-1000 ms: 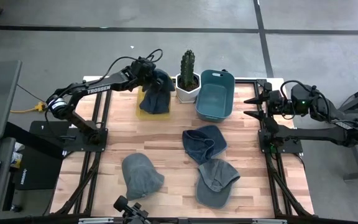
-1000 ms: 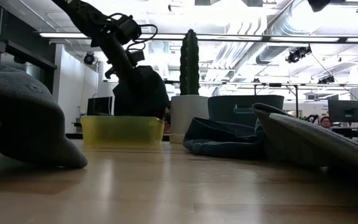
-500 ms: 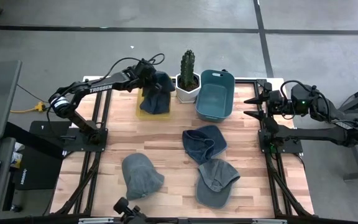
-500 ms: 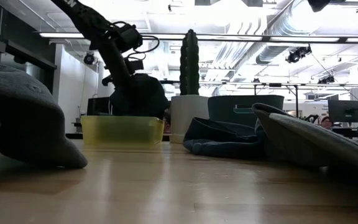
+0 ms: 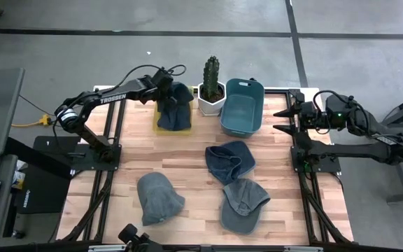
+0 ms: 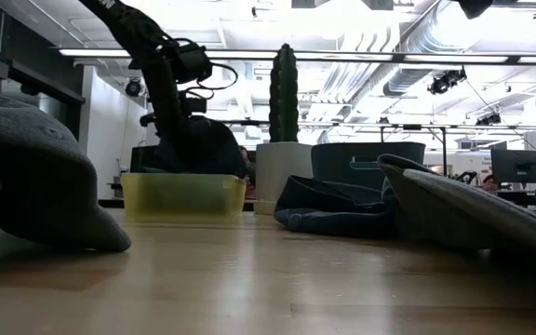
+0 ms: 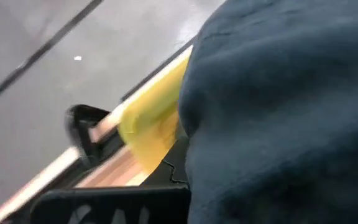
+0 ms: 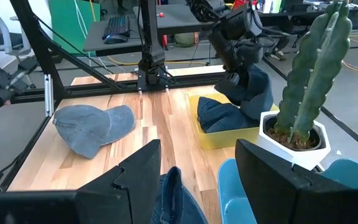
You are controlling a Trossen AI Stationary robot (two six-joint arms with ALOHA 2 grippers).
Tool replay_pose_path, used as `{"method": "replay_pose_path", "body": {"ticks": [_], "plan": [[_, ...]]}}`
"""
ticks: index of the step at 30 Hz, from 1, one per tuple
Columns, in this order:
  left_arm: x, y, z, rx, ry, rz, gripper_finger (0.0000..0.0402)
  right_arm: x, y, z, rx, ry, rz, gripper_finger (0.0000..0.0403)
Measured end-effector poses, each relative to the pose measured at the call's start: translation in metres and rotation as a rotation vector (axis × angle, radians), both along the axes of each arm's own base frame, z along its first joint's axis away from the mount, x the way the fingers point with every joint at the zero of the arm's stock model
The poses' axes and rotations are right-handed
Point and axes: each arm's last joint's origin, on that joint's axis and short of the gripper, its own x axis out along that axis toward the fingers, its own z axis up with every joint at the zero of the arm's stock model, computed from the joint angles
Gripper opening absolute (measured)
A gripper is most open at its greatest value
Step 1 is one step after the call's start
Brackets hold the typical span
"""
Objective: Pick & Place hat
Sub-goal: Put the left blue cap into the yellow bin
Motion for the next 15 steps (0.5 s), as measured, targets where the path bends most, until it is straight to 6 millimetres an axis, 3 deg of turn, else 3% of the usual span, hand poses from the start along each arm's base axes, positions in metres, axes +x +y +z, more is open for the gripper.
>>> {"method": "replay_pose_path", "body": {"ticks": [7,15], "plan": [[0.005,0.004,0.015,0.06,0.027,-0.09,0.0,0.008,-0.001,-0.002,0.012,0.031,0.014,0.0202],[0.006,0.003,0.016,0.039,0.033,-0.143,0.0,0.009,-0.002,-0.003,0.012,0.033,0.012,0.0202]]}}
